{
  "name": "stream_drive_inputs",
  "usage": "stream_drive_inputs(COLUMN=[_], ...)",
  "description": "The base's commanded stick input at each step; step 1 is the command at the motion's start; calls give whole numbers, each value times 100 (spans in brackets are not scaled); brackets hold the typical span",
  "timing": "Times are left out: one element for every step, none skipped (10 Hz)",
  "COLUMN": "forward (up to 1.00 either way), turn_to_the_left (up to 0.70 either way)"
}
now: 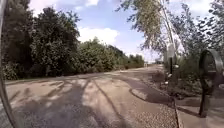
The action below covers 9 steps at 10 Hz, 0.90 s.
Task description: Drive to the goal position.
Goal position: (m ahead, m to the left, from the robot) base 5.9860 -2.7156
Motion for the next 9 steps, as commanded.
stream_drive_inputs(forward=[4, 4, 4, 4, 4, 4, 4, 4, 4], turn_to_the_left=[0, 0, 0, 0, 0, 0, 0, 0, 0])
